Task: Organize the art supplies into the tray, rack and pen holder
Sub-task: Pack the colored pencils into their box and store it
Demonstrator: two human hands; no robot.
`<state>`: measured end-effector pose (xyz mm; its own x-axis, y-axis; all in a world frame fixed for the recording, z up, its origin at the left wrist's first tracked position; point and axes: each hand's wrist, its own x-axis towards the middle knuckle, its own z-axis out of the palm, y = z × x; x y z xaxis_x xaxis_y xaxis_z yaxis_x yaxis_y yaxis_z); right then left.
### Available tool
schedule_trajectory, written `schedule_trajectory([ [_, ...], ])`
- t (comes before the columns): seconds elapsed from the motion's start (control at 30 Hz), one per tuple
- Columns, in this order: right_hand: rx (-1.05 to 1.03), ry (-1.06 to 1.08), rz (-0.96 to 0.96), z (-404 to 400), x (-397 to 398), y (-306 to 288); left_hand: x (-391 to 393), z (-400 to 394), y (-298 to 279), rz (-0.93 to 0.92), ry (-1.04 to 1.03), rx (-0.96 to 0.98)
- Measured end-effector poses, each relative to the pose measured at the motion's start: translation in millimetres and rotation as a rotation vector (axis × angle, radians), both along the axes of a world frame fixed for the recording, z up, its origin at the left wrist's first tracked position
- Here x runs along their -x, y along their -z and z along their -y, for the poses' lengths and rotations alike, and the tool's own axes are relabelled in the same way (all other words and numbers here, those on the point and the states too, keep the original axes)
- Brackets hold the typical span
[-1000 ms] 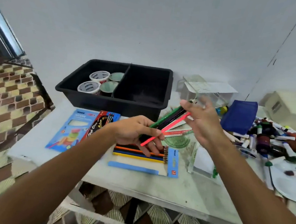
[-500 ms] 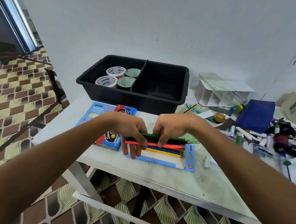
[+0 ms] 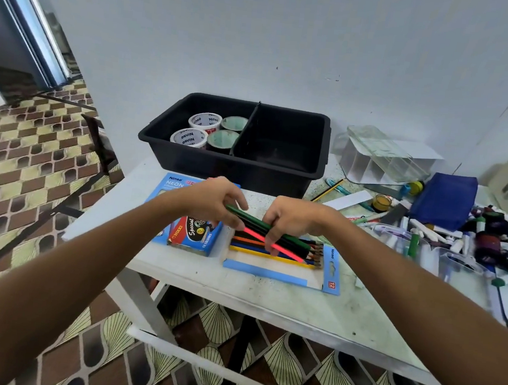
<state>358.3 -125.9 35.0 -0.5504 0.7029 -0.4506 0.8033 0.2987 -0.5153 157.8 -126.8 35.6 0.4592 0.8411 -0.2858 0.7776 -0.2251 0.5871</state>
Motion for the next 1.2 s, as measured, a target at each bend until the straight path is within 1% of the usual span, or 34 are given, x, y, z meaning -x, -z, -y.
schedule_trajectory([
  [0.07,0.008,0.071,0.018,-0.7,-5.3,6.1,3.7,2.2,7.0,0.015,-0.045,-0.168],
  [0.17,0.028,0.097,0.072,1.4,-6.7,11.8,-0.3,10.3,17.5,0.029,-0.020,-0.268],
  [0.33,0.009,0.054,0.179,4.6,-1.8,19.2,-6.4,17.5,36.0,-0.032,-0.035,-0.222],
  [0.57,-0.018,0.030,0.239,10.4,-2.1,27.9,-14.9,22.7,46.4,-0.123,0.017,-0.267],
  [0.77,-0.050,0.056,0.161,15.3,-4.3,33.5,-15.8,23.3,49.3,-0.192,0.041,-0.249],
  [0.97,-0.141,0.180,0.009,20.4,-10.2,40.7,-14.5,25.0,52.0,-0.258,0.082,-0.257],
  [1.1,-0.211,0.256,-0.084,24.2,-14.3,47.2,-13.7,27.5,53.2,-0.223,0.062,-0.290],
  [1.2,-0.252,0.287,-0.087,28.5,-15.4,51.0,-15.0,29.5,53.4,-0.185,0.050,-0.330],
])
